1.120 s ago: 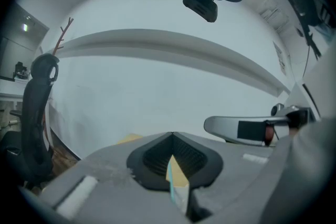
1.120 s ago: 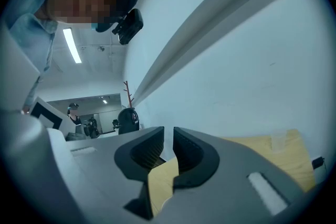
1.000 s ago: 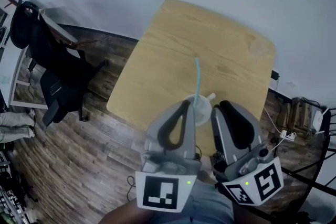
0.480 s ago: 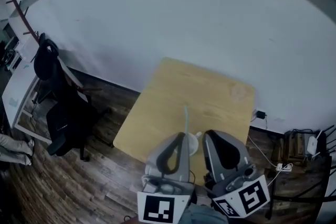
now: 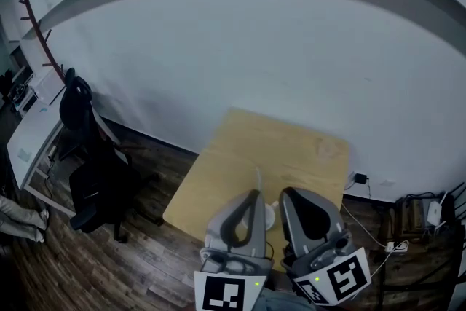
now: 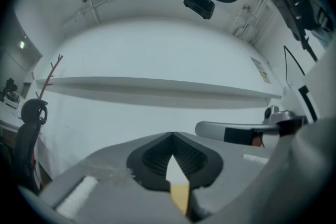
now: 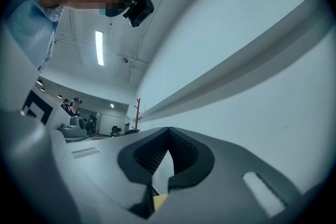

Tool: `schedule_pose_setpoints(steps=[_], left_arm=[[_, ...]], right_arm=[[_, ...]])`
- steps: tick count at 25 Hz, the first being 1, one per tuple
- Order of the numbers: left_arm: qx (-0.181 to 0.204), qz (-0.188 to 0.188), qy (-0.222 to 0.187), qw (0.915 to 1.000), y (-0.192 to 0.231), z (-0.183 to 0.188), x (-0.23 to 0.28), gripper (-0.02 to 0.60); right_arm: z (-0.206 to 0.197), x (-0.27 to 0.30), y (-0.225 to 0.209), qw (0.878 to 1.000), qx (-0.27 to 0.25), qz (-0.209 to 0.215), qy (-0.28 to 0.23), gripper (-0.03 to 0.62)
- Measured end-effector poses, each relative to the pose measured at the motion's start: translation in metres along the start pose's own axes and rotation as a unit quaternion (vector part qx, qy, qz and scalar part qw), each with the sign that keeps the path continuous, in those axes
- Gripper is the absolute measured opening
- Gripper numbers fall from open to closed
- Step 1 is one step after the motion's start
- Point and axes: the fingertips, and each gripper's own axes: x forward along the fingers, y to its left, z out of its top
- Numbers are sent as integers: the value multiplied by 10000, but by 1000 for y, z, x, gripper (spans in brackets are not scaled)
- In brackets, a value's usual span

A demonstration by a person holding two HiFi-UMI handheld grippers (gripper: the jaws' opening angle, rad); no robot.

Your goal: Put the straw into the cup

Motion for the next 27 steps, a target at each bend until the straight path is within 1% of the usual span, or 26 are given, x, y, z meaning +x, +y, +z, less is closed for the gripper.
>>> schedule_pose_setpoints(steps=[9,13,16,27], left_arm=[[124,-42,-158,9998,-5,16,-2,17],[57,-23,-194,9998,-5,21,-1,17],[2,-10,-176,9998,-5,20,-1,17],[29,83,-177,9998,8,17,10,17]], right_arm=[[-6,-2,-2,10000,56,-31,61,6],[-9,-1,-3,9999,92,-55,84,6],[-11,-1,-3,9999,109,-57,94,6],[-15,4,-9,9998,94,-92,127,6]])
